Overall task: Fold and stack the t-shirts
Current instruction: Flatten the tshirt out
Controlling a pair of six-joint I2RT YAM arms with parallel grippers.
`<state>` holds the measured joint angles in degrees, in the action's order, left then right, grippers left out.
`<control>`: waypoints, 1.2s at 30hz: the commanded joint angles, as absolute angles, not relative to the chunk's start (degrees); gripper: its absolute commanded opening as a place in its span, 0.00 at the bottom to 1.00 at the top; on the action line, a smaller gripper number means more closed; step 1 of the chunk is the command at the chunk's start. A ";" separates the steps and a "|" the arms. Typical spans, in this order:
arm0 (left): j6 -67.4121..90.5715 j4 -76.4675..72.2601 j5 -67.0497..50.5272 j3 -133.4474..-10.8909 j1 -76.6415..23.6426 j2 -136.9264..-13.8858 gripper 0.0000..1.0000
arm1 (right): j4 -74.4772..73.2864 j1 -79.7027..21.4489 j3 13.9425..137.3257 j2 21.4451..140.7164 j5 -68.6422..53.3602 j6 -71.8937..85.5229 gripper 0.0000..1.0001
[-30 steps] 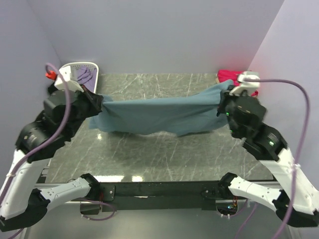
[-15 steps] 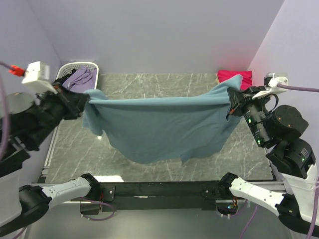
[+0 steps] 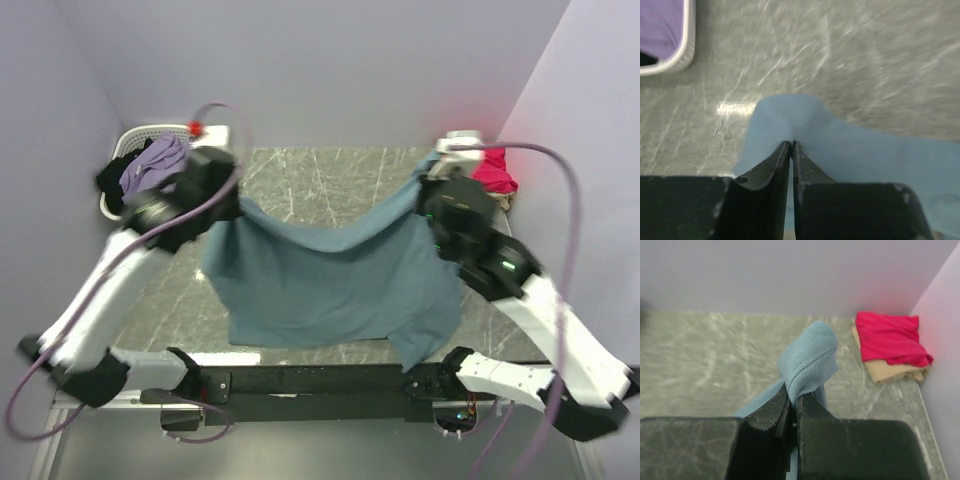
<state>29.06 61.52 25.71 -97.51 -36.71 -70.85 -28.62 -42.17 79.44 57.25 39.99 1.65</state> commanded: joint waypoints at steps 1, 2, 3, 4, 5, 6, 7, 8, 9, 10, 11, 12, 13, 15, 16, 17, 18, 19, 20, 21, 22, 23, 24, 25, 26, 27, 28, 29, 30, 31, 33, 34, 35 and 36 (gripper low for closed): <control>26.55 47.95 23.04 -87.64 -28.41 -77.24 0.10 | -17.95 -38.24 72.08 63.18 42.99 0.79 0.00; 26.28 45.64 21.03 -86.50 -26.82 -80.30 0.10 | -16.62 -37.36 71.37 65.98 42.54 1.14 0.00; 26.11 44.05 20.40 -85.53 -24.28 -82.16 0.08 | -15.65 -34.83 70.93 67.40 42.37 2.36 0.00; 25.84 40.99 19.96 -85.52 -23.39 -84.18 0.05 | -14.43 -33.67 70.75 68.89 41.75 2.46 0.00; 24.80 39.74 19.60 -85.87 -22.60 -88.38 0.03 | -14.59 -32.44 71.71 72.21 41.31 3.94 0.00; 24.26 39.38 19.86 -88.22 -21.63 -90.85 0.01 | -13.72 -31.30 71.98 73.81 42.44 4.39 0.00; 22.95 39.46 20.21 -89.98 -21.45 -93.23 0.01 | -12.32 -28.85 72.16 76.61 42.28 4.31 0.00; 22.07 38.94 21.96 -91.57 -21.36 -97.52 0.01 | -12.83 -27.61 73.99 78.03 41.49 5.70 0.00; 21.19 37.80 22.15 -94.28 -20.92 -99.56 0.01 | -13.01 -26.55 74.87 79.53 41.31 6.67 0.00; 19.79 37.53 21.63 -96.31 -20.40 -101.67 0.04 | -12.05 -24.11 75.32 82.24 40.26 6.85 0.00; 19.60 38.66 21.62 -98.85 -19.87 -106.21 0.06 | -11.52 -22.95 77.06 84.01 38.34 7.29 0.00; 19.25 38.58 20.92 -103.75 -18.99 -108.52 0.07 | -11.60 -21.98 78.21 85.85 37.71 7.90 0.00; 17.33 37.97 19.35 -105.71 -18.55 -110.63 0.08 | -10.91 -20.58 79.27 90.05 37.36 7.82 0.00; 15.74 35.07 18.45 -110.88 -17.58 -116.35 0.06 | -12.47 -19.25 84.79 94.81 37.35 8.26 0.00; 15.65 34.63 19.94 -112.57 -17.23 -118.19 0.05 | -12.22 -18.64 86.38 99.10 36.66 8.17 0.00; 15.56 33.06 20.73 -113.46 -16.79 -120.39 0.04 | -10.13 -17.68 88.75 101.32 36.56 8.00 0.00; 15.12 28.70 19.70 -113.55 -15.22 -121.11 0.05 | -8.80 -17.32 89.73 103.43 37.00 7.91 0.00; 14.94 27.61 15.42 -114.25 -14.25 -122.07 0.05 | -7.48 -16.79 90.95 107.80 34.65 7.13 0.00; 15.81 27.25 14.95 -115.48 -13.28 -124.86 0.06 | -11.73 -16.27 97.23 110.36 34.19 7.99 0.00; 16.60 28.64 14.59 -119.14 -11.62 -126.55 0.08 | -14.04 -16.09 100.69 112.91 34.45 8.43 0.00; 17.39 29.09 12.94 -120.92 -10.82 -128.13 0.13 | -14.67 -15.82 103.07 116.85 34.37 8.26 0.00; 17.40 29.53 12.14 -122.16 -10.20 -131.28 0.21 | -14.85 -15.65 106.49 118.81 33.84 7.83 0.00; 17.32 29.79 11.35 -124.52 -9.24 -132.61 0.45 | -16.07 -15.21 108.96 120.74 33.40 7.91 0.00; 16.71 30.14 11.16 -125.41 -8.88 -133.76 0.71 | -17.22 -14.94 111.07 124.15 33.75 8.00 0.28; 16.53 30.67 11.77 -126.03 -8.70 -134.90 0.89 | -18.88 -14.59 114.05 125.32 33.66 7.91 0.66; 16.44 30.76 12.04 -125.51 -8.53 -134.65 0.99 | -19.94 -14.15 114.86 125.77 33.66 8.17 0.85; 16.52 27.89 12.48 -123.42 -8.53 -133.60 0.99 | -19.78 -13.89 114.35 124.29 33.49 8.43 0.99; 16.61 25.34 11.52 -120.18 -8.53 -129.24 0.99 | -16.64 -13.71 109.65 122.45 31.83 8.52 1.00; 16.79 22.62 10.99 -112.92 -8.53 -126.59 0.99 | -14.87 -13.54 106.64 120.08 31.21 8.70 1.00; 17.83 18.76 11.16 -109.46 -8.61 -123.87 0.99 | -12.94 -13.27 103.48 114.93 31.11 8.96 1.00; 19.33 16.62 8.45 -101.48 -8.61 -116.30 1.00 | -10.81 -13.01 96.52 110.32 30.50 9.40 1.00; 21.25 16.70 7.31 -99.16 -8.70 -113.93 1.00 | -11.33 -13.01 95.20 106.56 30.67 9.75 1.00; 22.31 15.83 6.16 -96.53 -8.79 -108.69 0.99 | -13.08 -13.01 93.01 104.78 30.59 9.58 1.00; 23.37 15.21 3.37 -90.50 -9.49 -105.94 0.99 | -14.92 -12.92 92.47 103.63 29.72 9.75 1.00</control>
